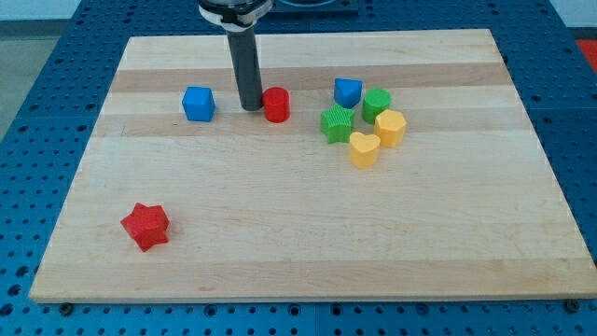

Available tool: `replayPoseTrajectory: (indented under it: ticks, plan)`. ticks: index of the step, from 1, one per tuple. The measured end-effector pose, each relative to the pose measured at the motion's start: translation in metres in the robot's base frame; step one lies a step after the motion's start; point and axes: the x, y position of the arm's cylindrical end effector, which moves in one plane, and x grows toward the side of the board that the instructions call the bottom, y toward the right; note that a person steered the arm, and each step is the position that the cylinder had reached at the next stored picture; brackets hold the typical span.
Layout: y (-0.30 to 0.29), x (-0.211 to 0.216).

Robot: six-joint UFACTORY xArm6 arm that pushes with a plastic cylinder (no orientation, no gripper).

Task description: Move red circle towards triangle

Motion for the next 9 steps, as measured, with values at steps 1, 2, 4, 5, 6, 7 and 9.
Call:
replayPoseTrajectory:
  ticks: [1, 2, 4, 5, 6, 7, 9]
  plan:
    - [0.002, 0.004]
    - [0.000, 0.024]
    - [0.000, 0.045]
    - [0.001, 0.043]
    - [0.004, 0.033]
    - [0.011, 0.025]
    - [0.033, 0.017]
